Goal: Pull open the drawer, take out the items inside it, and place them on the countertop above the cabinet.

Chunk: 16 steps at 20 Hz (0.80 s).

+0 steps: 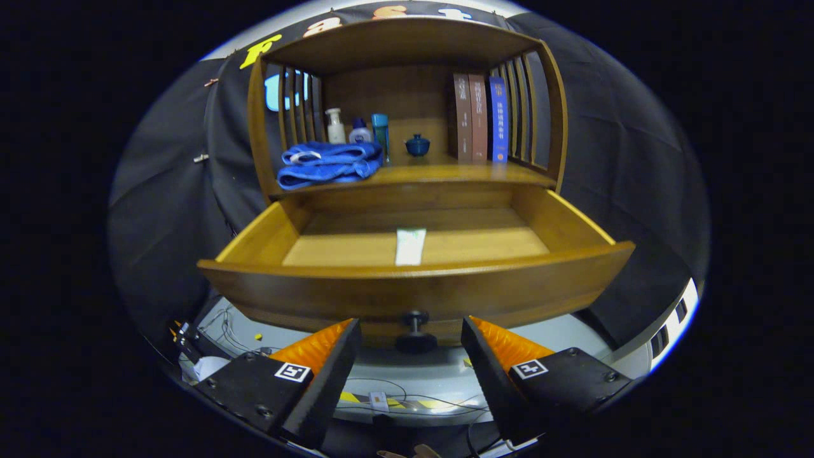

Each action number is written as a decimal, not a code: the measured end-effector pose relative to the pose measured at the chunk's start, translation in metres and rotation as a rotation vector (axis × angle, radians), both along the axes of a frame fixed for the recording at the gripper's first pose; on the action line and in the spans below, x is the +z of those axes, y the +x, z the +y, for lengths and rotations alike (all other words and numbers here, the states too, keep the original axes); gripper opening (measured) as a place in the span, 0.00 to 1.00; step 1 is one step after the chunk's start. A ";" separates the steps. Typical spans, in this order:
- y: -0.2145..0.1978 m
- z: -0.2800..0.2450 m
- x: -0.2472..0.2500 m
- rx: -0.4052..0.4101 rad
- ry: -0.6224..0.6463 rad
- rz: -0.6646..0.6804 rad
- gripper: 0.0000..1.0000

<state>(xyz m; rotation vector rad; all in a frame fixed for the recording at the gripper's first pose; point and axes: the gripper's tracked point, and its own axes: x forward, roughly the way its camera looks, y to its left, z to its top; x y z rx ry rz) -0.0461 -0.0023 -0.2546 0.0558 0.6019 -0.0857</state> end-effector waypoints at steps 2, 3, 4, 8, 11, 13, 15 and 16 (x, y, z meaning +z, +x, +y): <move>0.014 0.003 0.033 0.010 0.010 -0.027 0.99; 0.023 0.002 0.041 0.010 0.011 -0.023 0.99; 0.033 -0.001 0.047 0.005 0.008 -0.011 0.99; 0.082 -0.008 0.042 -0.005 0.019 0.065 0.99; 0.111 -0.014 0.019 -0.016 -0.009 0.137 0.99; 0.128 -0.014 -0.001 -0.005 -0.034 0.189 0.99; 0.139 -0.010 -0.023 0.004 -0.040 0.254 0.99; 0.143 -0.011 -0.032 0.002 -0.040 0.280 0.99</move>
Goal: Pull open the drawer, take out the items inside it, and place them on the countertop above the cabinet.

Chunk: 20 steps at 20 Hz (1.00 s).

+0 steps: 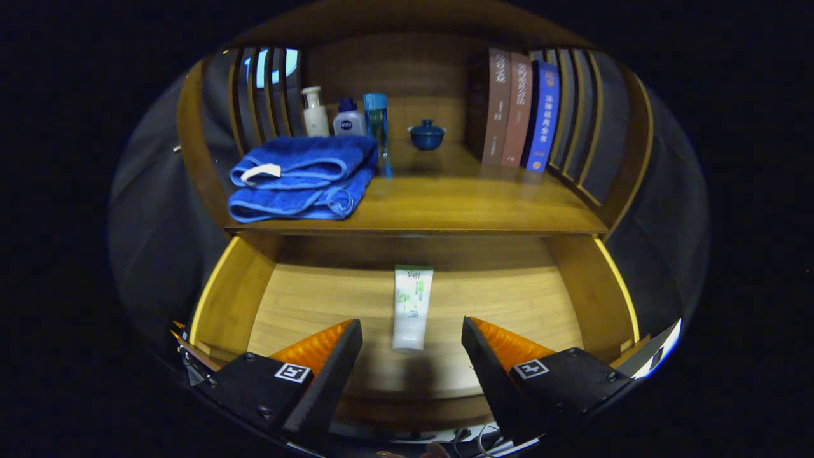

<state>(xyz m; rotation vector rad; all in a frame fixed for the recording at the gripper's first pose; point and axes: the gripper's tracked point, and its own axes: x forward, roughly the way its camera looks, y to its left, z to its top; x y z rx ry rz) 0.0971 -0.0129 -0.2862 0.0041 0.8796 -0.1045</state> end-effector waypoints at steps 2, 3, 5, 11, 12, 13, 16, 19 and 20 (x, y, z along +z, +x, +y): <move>0.008 0.000 -0.017 -0.005 -0.003 0.047 1.00; 0.009 0.000 -0.025 -0.007 -0.005 0.072 1.00; 0.013 0.000 -0.040 -0.013 0.000 0.122 1.00; 0.013 -0.001 -0.071 -0.032 0.015 0.261 1.00; 0.015 -0.003 -0.071 -0.040 0.013 0.265 1.00; 0.016 -0.004 -0.070 -0.049 0.010 0.273 1.00; 0.015 -0.009 -0.080 -0.083 0.026 0.329 1.00; 0.009 -0.007 -0.088 -0.099 0.049 0.393 0.93; 0.008 -0.008 -0.091 -0.099 0.045 0.410 0.93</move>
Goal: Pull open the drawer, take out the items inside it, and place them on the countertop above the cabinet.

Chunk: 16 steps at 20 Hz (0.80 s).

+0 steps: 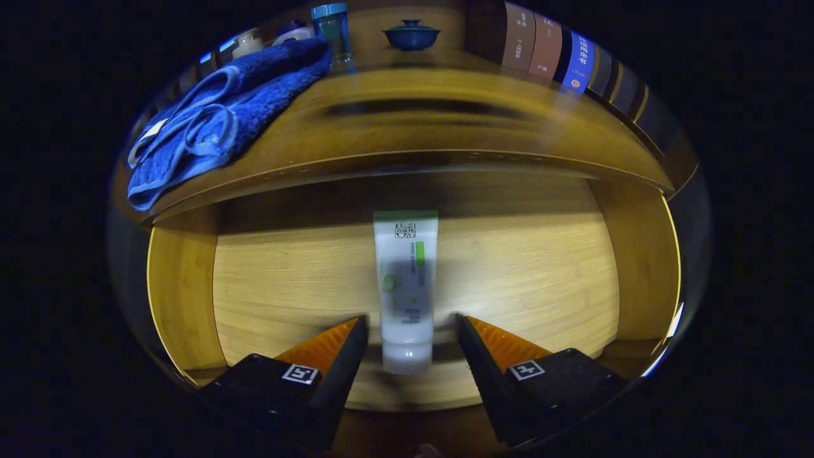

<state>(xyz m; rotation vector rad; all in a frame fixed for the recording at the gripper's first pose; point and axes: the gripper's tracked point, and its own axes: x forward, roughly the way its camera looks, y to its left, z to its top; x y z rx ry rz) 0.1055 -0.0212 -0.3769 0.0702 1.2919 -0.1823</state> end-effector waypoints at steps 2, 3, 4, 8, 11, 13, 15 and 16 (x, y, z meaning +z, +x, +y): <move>-0.006 -0.001 -0.006 0.025 -0.008 0.052 0.78; 0.000 0.001 -0.006 0.030 -0.007 0.029 0.71; 0.001 0.000 -0.022 0.036 -0.010 0.029 0.64; 0.006 0.002 0.017 0.035 0.009 0.024 0.47; 0.004 -0.003 0.040 0.032 0.006 -0.034 0.44; 0.001 0.000 0.047 0.049 0.011 -0.059 0.44; -0.010 0.001 0.059 0.050 0.027 -0.070 0.44; -0.016 0.002 0.065 0.047 0.040 -0.078 0.44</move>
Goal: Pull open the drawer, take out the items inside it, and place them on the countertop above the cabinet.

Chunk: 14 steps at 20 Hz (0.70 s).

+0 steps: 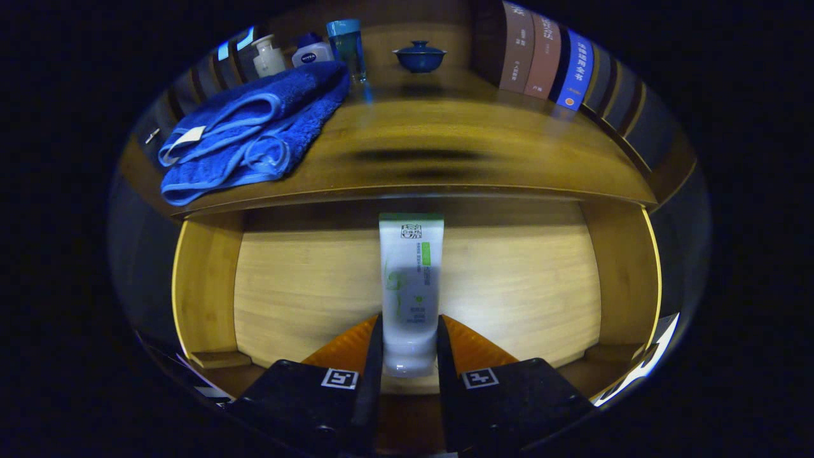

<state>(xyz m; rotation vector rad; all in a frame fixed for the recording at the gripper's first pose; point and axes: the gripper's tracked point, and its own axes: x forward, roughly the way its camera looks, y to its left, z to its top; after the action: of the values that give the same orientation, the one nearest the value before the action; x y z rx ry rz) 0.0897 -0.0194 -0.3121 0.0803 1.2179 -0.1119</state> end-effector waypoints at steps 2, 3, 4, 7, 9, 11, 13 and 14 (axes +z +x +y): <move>-0.010 0.003 0.013 0.000 0.020 -0.024 0.44; -0.013 0.005 0.022 0.002 0.027 -0.045 0.44; -0.015 0.005 0.033 0.005 0.030 -0.070 0.44; -0.015 0.005 0.066 0.041 0.002 -0.153 0.44; -0.010 0.001 0.084 0.061 -0.024 -0.200 0.44; 0.003 0.001 0.102 0.048 -0.003 -0.244 0.44; 0.026 -0.002 0.116 0.036 0.009 -0.282 0.44; 0.040 -0.005 0.119 0.033 0.004 -0.294 0.44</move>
<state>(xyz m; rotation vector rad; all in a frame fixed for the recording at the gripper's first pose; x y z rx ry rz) 0.1302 -0.0246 -0.1929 0.0771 0.9255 -0.0658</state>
